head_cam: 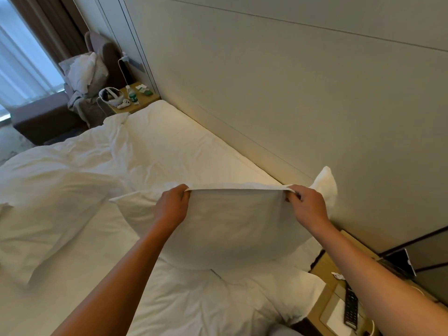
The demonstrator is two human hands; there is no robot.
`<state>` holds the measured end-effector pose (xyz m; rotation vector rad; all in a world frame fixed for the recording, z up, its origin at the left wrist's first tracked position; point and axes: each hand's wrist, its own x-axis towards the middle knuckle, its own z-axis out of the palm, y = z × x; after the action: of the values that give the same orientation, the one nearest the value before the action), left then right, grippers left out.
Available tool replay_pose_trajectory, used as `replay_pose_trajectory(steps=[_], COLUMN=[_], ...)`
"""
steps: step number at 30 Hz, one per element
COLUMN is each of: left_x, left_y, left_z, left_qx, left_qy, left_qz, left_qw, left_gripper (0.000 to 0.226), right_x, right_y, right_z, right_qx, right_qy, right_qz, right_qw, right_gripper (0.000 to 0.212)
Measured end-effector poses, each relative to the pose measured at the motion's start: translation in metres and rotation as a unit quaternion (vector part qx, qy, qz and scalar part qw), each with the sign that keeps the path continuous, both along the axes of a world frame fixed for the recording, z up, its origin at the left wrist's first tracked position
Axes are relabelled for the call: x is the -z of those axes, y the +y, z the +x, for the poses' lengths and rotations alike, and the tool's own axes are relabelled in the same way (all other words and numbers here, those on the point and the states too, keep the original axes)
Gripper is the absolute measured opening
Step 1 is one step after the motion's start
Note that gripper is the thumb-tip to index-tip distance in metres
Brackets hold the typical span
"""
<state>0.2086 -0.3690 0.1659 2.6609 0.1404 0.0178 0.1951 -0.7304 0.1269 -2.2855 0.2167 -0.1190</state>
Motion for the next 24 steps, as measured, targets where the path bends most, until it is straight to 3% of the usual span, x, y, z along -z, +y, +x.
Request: replay_pose_trajectory(steps=[7,10,13,16,18,24], left_x=[0.0,-0.017,-0.048,-0.06,-0.061,-0.073], left_y=[0.013,0.011,-0.001,-0.01,-0.046,-0.053], left_z=[0.015,0.047,0.135,0.156,0.201,0.219], left_qx=[0.008,0.005,0.027,0.033,0.082,0.087], left_qy=[0.013,0.005,-0.028,-0.056,-0.052,-0.099], left_qz=[-0.005,-0.006,-0.006,0.017,0.01,0.033], left_qw=[1.0,1.0,0.999,0.998,0.995,0.991], left_gripper=[0.025,0.026,0.026,0.027,0.028,0.032], right_x=[-0.005,-0.018,-0.064,-0.074,-0.073,-0.091], right_y=[0.012,0.012,0.004,-0.003,-0.026,-0.03], right_z=[0.014,0.034,0.088,0.091,0.101,0.096], right_qx=[0.001,-0.002,0.047,0.045,0.104,0.104], right_qy=[-0.019,-0.038,-0.099,-0.107,-0.098,-0.113], right_qz=[-0.004,-0.007,-0.004,0.001,0.004,-0.028], right_qw=[1.0,0.999,0.994,0.993,0.99,0.988], right_gripper=[0.026,0.027,0.026,0.026,0.025,0.028])
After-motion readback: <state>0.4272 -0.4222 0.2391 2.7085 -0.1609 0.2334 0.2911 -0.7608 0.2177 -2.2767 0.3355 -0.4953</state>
